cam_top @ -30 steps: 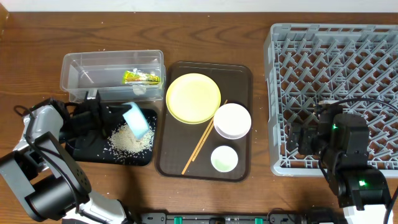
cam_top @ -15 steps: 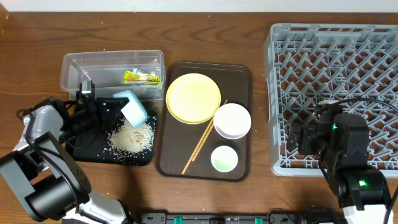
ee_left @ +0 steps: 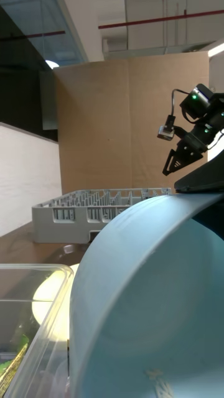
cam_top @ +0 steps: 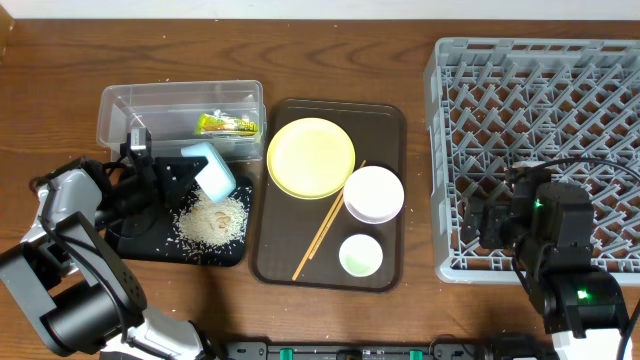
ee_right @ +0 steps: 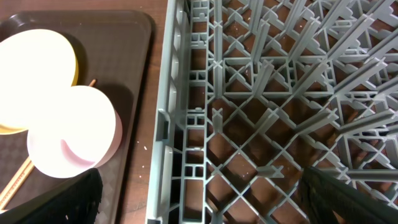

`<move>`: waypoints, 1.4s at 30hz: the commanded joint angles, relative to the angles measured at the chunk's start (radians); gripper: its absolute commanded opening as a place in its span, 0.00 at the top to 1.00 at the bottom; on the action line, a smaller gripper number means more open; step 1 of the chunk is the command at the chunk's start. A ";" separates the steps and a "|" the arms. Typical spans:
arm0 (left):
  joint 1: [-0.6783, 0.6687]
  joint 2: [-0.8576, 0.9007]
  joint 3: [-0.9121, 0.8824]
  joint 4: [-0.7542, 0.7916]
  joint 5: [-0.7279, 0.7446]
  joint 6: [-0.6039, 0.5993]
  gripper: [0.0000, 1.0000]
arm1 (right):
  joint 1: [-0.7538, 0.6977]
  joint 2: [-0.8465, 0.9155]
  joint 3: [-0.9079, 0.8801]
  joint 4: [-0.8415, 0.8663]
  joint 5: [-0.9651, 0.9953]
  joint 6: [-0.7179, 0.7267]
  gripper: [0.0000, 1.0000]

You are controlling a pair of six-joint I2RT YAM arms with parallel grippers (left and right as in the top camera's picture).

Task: Sort waste into correct bins and load items into the dishwasher rack
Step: 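Tip the blue bowl over the black tray with the left gripper, pouring rice, then return the blue bowl to the brown tray with the left gripper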

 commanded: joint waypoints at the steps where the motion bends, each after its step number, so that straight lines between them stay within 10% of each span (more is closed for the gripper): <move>1: 0.005 0.008 -0.009 -0.006 -0.025 0.042 0.94 | -0.006 -0.003 0.022 -0.008 0.003 0.008 0.01; 12: 0.005 0.008 -0.009 -0.009 -0.080 -0.074 0.94 | -0.006 -0.003 0.021 -0.009 0.003 0.008 0.01; 42: -0.169 -0.189 -0.008 -0.107 -0.194 0.065 0.94 | -0.006 -0.003 0.022 -0.018 0.003 0.008 0.01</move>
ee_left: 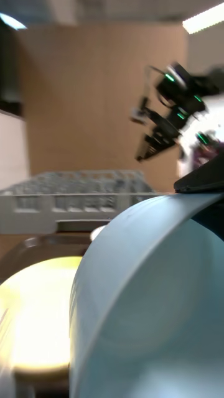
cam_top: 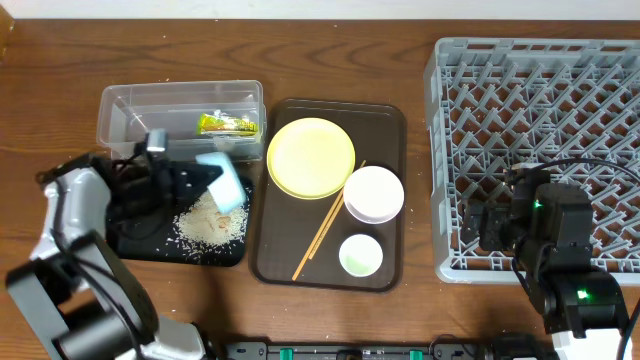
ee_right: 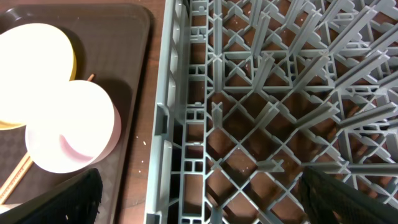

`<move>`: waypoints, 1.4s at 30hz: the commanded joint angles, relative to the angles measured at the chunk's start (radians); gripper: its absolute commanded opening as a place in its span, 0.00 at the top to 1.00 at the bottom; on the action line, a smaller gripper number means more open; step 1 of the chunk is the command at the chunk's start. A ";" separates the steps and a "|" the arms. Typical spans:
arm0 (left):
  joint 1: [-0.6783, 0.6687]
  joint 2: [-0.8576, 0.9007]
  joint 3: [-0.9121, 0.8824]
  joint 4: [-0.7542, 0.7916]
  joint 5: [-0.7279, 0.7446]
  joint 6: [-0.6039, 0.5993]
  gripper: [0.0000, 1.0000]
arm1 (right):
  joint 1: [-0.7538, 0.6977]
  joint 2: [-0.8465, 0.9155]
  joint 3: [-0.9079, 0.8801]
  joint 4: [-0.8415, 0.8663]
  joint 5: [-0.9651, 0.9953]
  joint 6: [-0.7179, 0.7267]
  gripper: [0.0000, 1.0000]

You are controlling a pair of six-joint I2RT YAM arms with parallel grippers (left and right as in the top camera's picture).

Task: Sort waste into correct bins and load items into the dishwasher rack
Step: 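Return the blue bowl to the brown tray with the left gripper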

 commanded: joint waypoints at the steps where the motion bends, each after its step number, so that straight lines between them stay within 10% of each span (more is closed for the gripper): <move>1: -0.089 -0.080 -0.008 0.002 -0.092 0.027 0.94 | -0.006 -0.003 0.021 0.000 0.003 0.008 0.01; 19: -0.771 -0.139 -0.008 0.270 -1.017 -0.521 0.94 | -0.006 -0.003 0.021 0.002 0.003 0.008 0.01; 42: -0.993 -0.048 -0.009 0.342 -1.160 -0.647 0.93 | -0.006 -0.003 0.022 -0.001 0.003 0.007 0.01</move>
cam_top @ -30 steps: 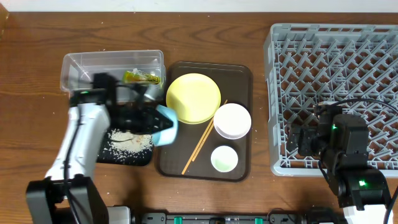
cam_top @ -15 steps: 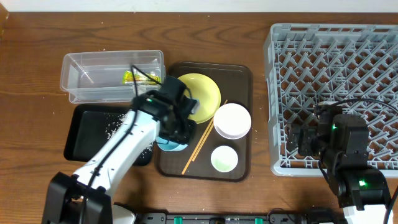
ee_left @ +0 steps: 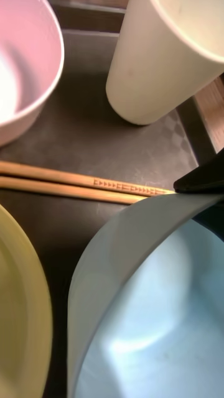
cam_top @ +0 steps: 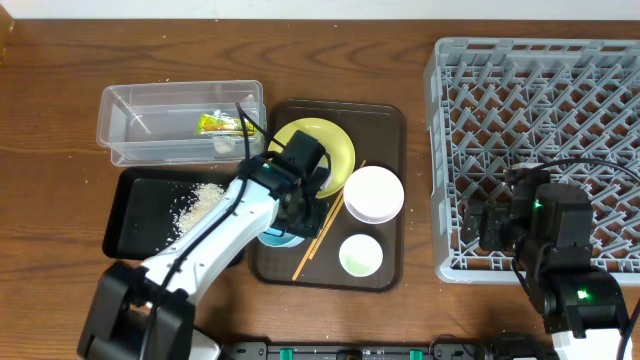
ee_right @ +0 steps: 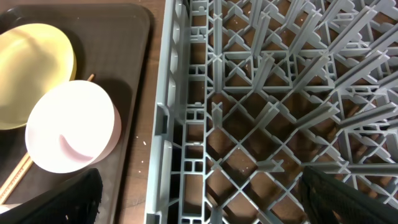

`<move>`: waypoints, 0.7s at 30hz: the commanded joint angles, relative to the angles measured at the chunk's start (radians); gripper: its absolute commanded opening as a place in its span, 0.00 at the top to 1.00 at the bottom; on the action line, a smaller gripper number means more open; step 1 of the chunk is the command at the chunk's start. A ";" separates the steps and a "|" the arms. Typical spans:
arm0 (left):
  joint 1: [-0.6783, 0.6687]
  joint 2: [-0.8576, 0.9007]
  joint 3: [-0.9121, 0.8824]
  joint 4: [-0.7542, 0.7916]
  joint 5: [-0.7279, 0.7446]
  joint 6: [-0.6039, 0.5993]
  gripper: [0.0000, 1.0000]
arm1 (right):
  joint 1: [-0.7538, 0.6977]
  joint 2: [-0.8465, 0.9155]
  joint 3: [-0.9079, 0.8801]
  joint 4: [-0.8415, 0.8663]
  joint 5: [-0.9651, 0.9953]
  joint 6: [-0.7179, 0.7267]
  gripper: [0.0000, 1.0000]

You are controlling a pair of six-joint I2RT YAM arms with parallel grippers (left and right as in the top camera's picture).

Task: Sort waste into correct bins and load items into the dishwasher rack
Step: 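Return the blue bowl to the brown tray with the left gripper, then grasp the white cup with the left gripper and lift it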

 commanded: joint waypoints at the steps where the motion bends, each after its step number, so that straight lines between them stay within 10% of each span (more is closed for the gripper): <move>1: -0.006 0.027 -0.009 0.003 -0.018 -0.020 0.93 | -0.006 -0.003 0.021 -0.001 0.003 0.007 0.01; 21: -0.006 -0.073 0.062 -0.033 -0.010 -0.019 0.47 | -0.006 -0.003 0.021 -0.002 0.003 0.007 0.01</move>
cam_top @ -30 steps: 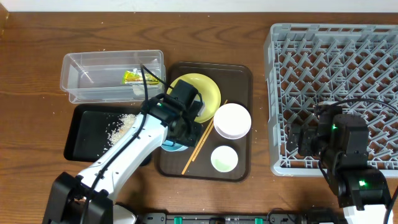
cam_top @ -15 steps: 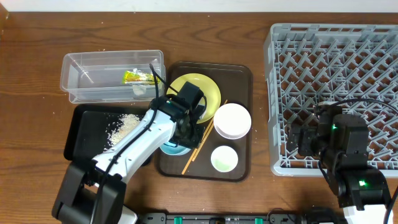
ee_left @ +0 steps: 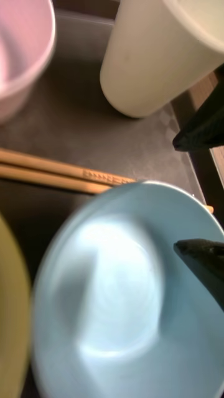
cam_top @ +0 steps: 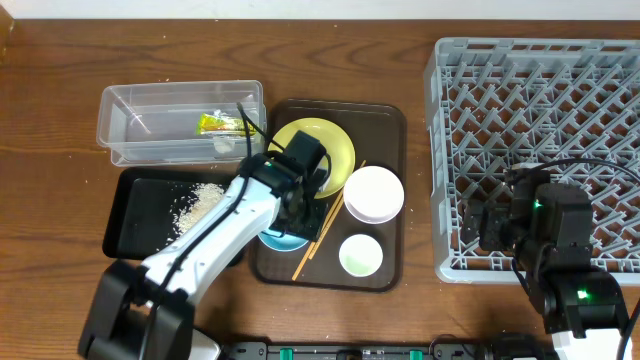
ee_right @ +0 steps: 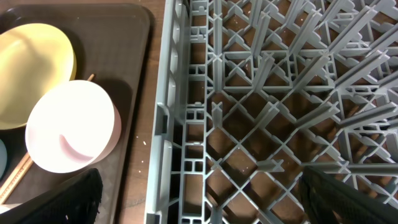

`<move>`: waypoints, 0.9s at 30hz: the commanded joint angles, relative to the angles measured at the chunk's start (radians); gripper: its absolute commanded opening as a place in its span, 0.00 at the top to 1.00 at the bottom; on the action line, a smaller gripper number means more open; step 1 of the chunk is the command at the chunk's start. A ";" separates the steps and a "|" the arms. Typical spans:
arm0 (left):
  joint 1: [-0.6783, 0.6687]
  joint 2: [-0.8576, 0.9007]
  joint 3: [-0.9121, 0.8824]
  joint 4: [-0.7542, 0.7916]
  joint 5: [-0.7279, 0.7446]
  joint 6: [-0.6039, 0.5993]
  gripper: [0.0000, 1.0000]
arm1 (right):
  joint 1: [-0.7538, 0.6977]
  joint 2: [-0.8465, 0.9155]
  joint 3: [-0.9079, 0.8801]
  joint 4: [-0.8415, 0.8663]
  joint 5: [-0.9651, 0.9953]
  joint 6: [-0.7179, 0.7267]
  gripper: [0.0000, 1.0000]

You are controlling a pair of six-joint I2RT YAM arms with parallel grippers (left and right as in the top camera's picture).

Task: Sort waste into correct bins and load items into the dishwasher rack
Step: 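Grasp the white cup with the left gripper and lift it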

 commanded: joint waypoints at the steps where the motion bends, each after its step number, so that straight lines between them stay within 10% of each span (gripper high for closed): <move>1: -0.006 -0.079 0.043 0.005 0.013 0.002 0.46 | -0.006 -0.003 0.021 -0.002 0.003 0.007 0.01; 18: -0.214 -0.001 -0.025 0.076 0.061 -0.023 0.48 | -0.006 -0.003 0.021 -0.005 0.003 0.008 0.01; 27: -0.241 0.071 -0.024 0.120 0.061 -0.048 0.89 | -0.006 -0.003 0.021 -0.017 0.003 0.007 0.01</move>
